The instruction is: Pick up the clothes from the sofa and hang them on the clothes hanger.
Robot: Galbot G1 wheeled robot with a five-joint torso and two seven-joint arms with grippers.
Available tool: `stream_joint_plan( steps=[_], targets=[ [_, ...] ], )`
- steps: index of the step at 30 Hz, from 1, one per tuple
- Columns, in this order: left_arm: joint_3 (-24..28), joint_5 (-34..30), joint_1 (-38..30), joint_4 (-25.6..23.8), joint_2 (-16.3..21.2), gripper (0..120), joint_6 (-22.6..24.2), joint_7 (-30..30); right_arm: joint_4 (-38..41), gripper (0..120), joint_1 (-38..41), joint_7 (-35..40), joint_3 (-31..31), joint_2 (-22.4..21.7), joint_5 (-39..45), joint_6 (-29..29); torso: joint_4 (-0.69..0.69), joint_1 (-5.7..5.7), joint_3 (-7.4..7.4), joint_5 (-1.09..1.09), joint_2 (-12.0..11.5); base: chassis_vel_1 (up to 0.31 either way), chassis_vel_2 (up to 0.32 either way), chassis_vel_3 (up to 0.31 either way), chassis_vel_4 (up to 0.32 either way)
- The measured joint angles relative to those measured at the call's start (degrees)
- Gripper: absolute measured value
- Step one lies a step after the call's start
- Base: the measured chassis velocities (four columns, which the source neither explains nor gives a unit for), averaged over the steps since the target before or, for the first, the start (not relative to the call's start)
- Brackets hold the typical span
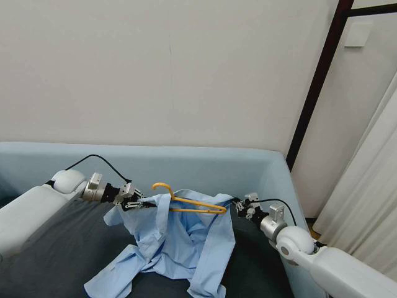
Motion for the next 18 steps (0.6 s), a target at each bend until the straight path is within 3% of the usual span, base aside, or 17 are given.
stream_joint_plan(
  steps=[10,18],
  targets=[
    [-2.2,9.4,0.6,0.6,-0.1,1,0.3,-7.7,6.1,0,0.1,-1.8,3.3,-3.5,-7.3,0.5,-0.01,0.0,0.0,0.0,0.0,0.0,0.0,0.0,0.0],
    [-1.4,3.6,1.6,-1.6,0.7,1,3.5,-16.0,19.6,0,-1.9,0.3,5.2,-6.8,-6.3,-1.3,-0.02,0.0,-0.01,-0.01,0.0,0.0,0.0,0.0,0.0]
  ],
)
